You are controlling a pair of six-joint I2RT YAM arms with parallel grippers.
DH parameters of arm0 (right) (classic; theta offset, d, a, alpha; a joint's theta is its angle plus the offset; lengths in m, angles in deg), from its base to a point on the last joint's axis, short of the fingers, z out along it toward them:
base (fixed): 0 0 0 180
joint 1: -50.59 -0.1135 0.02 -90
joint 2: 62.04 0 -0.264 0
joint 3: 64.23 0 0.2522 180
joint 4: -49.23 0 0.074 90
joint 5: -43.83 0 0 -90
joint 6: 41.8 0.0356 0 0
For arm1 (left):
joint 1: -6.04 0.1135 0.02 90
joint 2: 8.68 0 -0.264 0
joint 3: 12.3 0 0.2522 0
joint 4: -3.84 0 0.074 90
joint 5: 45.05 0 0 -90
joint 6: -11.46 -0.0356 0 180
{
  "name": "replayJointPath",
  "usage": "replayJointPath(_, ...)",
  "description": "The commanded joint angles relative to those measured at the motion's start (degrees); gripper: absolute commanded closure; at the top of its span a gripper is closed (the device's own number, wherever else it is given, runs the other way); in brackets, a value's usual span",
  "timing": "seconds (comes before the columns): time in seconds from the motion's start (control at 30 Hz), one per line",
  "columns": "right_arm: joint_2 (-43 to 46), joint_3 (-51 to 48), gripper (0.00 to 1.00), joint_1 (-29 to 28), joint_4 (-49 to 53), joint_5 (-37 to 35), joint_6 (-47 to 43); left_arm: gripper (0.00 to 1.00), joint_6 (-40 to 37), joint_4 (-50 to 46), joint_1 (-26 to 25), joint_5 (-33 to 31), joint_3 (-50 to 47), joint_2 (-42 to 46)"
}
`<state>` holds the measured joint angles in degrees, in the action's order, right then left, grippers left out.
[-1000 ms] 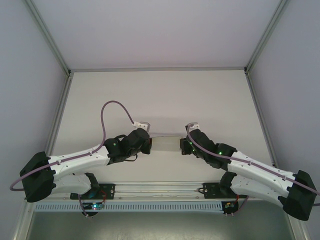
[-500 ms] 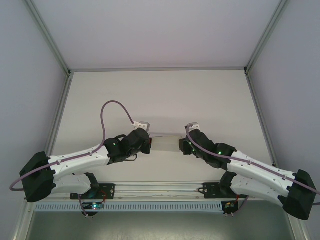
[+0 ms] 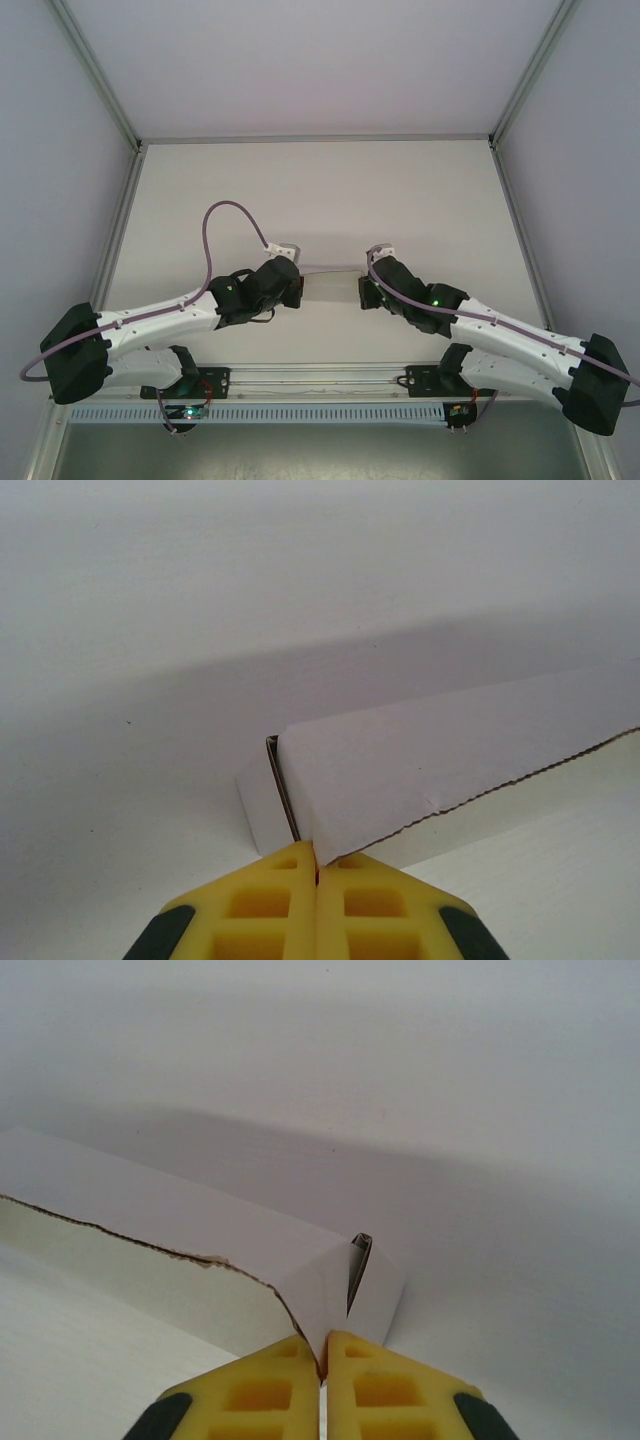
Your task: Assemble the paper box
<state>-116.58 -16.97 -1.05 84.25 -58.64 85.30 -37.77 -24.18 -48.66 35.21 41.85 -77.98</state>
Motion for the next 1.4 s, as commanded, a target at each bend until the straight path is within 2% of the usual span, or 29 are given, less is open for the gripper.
replayJointPath(0.0,-1.30,2.30,0.94,-0.45,-0.89,0.85,0.89,1.00,-0.08,-8.24,-0.93,-0.17,-0.15,-1.82)
replayJointPath(0.17,-2.28,2.72,0.96,-0.40,-2.11,1.13,5.20,1.00,0.06,-7.99,-1.54,0.02,0.81,-2.42)
replayJointPath(0.37,0.69,-0.90,0.98,-0.35,-9.43,3.71,12.10,1.00,-0.10,-7.37,-2.47,0.15,1.94,-3.95)
replayJointPath(0.53,0.66,-1.90,1.00,-0.48,-4.91,0.62,10.65,1.00,-0.30,-7.10,-2.71,-0.09,2.17,-4.53)
replayJointPath(0.67,-3.49,-5.09,1.00,-0.39,-2.45,0.19,8.40,1.00,0.35,-7.62,-2.76,-1.02,1.74,-3.87)
replayJointPath(0.77,-7.44,-7.81,1.00,-0.48,-2.73,-0.89,9.77,1.00,0.74,-7.89,-2.76,-1.30,1.37,-3.51)
replayJointPath(0.9,-10.91,-8.24,1.00,-1.02,1.67,-3.06,11.62,1.00,1.32,-8.52,-2.78,-2.31,1.45,-3.56)
replayJointPath(1.0,-8.81,-7.74,1.00,-2.40,4.93,-5.85,11.94,1.00,1.38,-9.53,-2.77,-3.08,2.01,-3.97)
replayJointPath(1.13,-2.19,-7.87,1.00,-2.24,7.66,-5.94,10.00,1.00,1.39,-10.52,-2.78,-3.86,2.42,-4.22)
replayJointPath(1.27,3.20,-8.11,1.00,1.19,8.82,-1.71,5.35,1.00,1.64,-11.07,-2.78,-4.49,2.51,-4.44)
replayJointPath(1.37,3.96,-7.61,1.00,2.79,8.36,-0.31,3.25,1.00,1.81,-11.31,-2.72,-4.61,2.48,-4.60)
